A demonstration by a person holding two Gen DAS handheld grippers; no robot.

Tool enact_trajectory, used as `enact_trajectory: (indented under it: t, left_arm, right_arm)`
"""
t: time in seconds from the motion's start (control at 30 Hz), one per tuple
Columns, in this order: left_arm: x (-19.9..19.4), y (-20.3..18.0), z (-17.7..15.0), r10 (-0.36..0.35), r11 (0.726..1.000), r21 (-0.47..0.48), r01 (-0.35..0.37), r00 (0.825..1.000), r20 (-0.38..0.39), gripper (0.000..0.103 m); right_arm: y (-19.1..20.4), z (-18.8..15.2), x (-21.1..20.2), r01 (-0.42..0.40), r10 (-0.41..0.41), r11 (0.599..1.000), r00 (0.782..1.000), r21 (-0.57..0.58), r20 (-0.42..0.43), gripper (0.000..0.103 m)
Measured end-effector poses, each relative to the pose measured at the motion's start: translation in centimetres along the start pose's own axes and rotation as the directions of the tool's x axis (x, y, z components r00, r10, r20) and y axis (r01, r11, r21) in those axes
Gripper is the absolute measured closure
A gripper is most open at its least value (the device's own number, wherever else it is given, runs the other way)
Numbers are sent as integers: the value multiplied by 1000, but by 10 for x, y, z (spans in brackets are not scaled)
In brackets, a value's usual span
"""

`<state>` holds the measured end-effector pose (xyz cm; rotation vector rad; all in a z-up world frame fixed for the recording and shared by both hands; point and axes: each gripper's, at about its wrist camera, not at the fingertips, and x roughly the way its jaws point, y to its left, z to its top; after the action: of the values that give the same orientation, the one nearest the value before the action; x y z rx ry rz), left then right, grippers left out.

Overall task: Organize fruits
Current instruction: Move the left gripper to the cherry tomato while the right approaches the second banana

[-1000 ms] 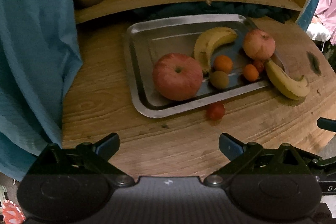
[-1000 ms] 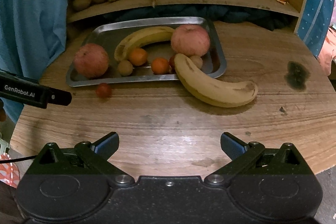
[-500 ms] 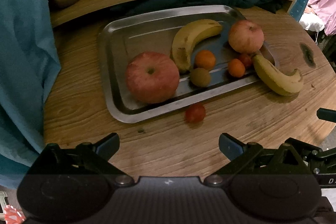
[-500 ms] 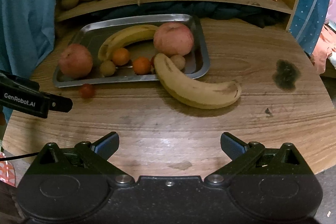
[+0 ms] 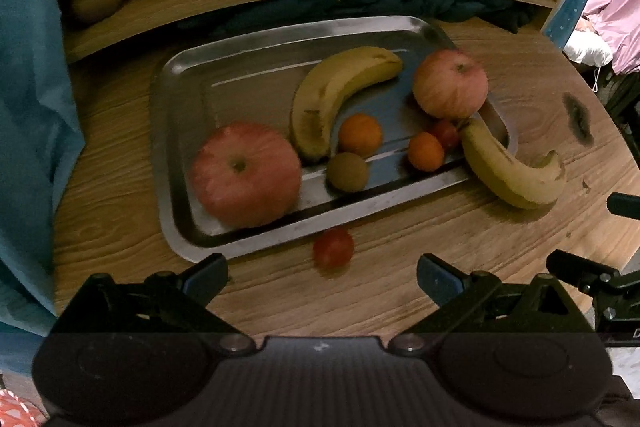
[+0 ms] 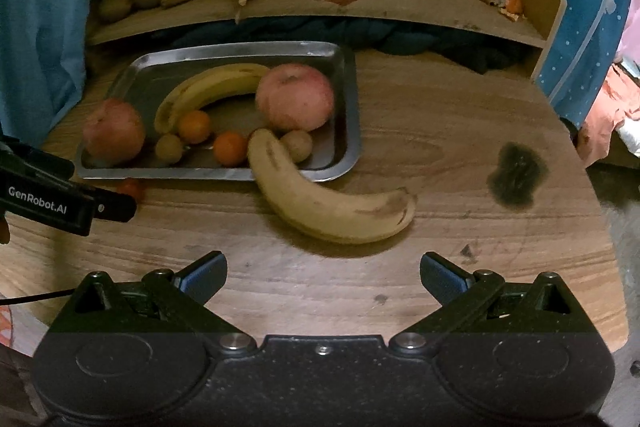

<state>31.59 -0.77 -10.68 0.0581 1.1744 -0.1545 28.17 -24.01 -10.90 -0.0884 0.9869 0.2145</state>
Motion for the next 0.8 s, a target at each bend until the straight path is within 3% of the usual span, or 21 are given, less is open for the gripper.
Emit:
enact_trajectory:
  t: [0.8]
  left_arm:
    - [19, -1, 5, 2, 993, -122, -9, 998, -55, 0]
  right_arm:
    - [-11, 39, 39, -81, 72, 974, 996, -210, -50, 1]
